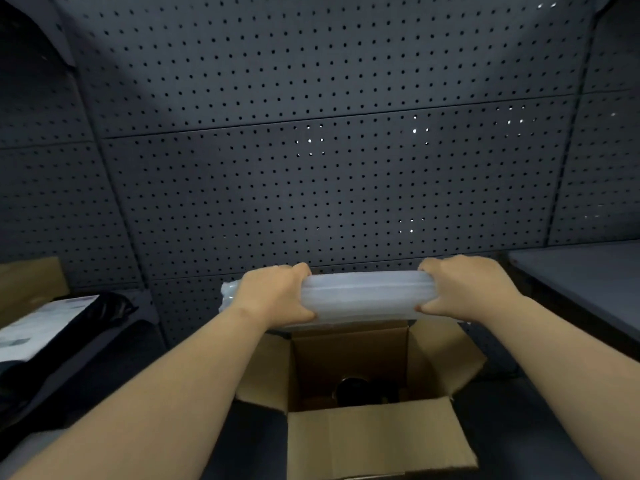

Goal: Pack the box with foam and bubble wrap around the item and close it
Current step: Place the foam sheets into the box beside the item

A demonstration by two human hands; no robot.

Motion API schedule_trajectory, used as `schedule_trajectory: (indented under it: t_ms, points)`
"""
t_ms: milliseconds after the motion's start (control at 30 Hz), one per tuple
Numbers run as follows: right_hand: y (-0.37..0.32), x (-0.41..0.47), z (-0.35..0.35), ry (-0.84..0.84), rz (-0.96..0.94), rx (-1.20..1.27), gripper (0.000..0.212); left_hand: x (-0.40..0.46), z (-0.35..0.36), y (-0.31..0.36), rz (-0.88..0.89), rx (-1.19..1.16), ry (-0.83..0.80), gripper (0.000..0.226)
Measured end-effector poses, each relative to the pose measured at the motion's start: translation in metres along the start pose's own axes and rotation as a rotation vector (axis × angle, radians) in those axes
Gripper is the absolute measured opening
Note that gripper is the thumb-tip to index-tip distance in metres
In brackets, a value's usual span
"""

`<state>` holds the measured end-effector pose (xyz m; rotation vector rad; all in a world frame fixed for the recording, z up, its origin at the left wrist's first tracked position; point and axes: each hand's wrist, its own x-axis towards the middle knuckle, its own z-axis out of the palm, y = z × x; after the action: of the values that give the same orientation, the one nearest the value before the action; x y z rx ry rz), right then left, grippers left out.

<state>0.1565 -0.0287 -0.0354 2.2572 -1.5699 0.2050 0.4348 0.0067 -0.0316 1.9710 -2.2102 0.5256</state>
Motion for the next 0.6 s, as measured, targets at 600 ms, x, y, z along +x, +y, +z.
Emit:
schedule_trajectory:
  t_ms: [600]
  points:
    - [0.028,0.012,0.042,-0.003,-0.045,0.011,0.052,0.029,0.056,0.005,0.004,0.027,-0.088,0.056]
